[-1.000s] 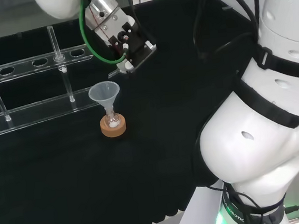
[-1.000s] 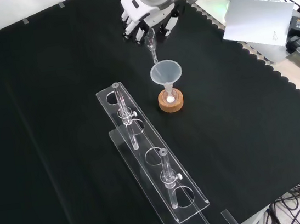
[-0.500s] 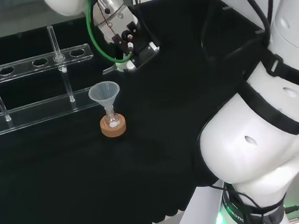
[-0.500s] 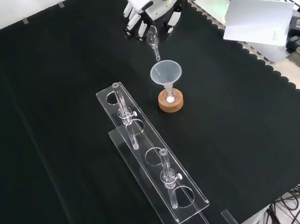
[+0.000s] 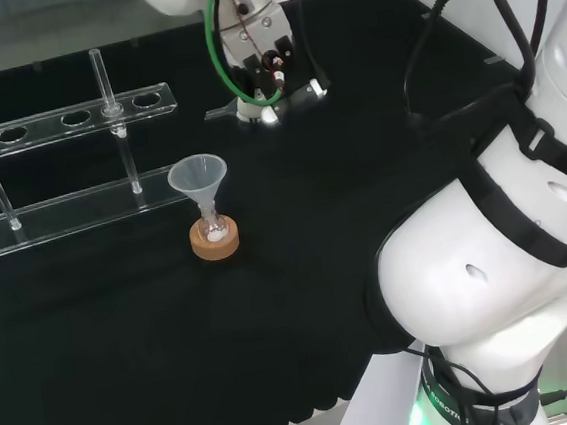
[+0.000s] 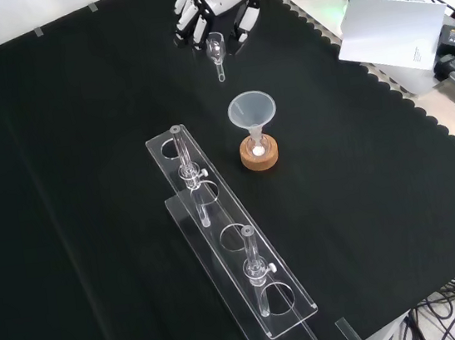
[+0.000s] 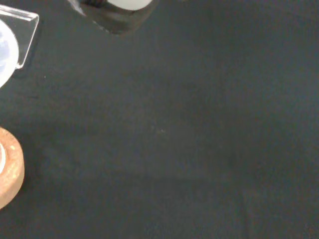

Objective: Put the weighing funnel back on the table.

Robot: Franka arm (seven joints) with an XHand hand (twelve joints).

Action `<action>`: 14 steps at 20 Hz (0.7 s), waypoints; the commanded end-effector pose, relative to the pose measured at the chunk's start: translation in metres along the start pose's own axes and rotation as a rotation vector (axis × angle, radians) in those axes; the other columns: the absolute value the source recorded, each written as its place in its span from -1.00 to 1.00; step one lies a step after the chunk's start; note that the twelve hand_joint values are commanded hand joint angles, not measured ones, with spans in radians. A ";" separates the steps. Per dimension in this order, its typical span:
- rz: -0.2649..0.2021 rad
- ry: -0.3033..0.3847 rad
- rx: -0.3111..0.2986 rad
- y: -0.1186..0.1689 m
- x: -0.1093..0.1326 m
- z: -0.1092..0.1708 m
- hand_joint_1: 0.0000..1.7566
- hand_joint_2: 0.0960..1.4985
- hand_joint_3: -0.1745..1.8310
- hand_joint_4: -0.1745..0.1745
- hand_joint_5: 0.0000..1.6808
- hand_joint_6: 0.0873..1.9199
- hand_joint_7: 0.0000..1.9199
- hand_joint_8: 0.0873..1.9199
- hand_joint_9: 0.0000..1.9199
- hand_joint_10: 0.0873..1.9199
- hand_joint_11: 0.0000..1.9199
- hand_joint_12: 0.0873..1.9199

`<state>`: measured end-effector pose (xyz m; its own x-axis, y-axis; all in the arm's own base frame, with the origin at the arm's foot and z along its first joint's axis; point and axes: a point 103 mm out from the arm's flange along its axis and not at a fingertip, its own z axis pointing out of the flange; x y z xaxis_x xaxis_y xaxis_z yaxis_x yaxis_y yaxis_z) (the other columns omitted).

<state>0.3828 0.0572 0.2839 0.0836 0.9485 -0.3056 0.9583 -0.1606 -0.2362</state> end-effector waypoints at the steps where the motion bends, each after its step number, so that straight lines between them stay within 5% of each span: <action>1: 0.004 0.053 -0.019 0.016 -0.014 0.012 0.28 0.35 -1.00 1.00 0.62 -0.67 -0.49 -0.40 -0.12 -0.73 -0.29 0.10; 14: -0.022 0.101 0.022 0.080 -0.026 0.048 0.28 0.36 -1.00 1.00 0.61 -0.66 -0.49 -0.40 -0.11 -0.73 -0.29 0.10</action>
<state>0.4158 0.0235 0.2452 0.0910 0.9678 -0.2349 0.9551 -0.1516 -0.2546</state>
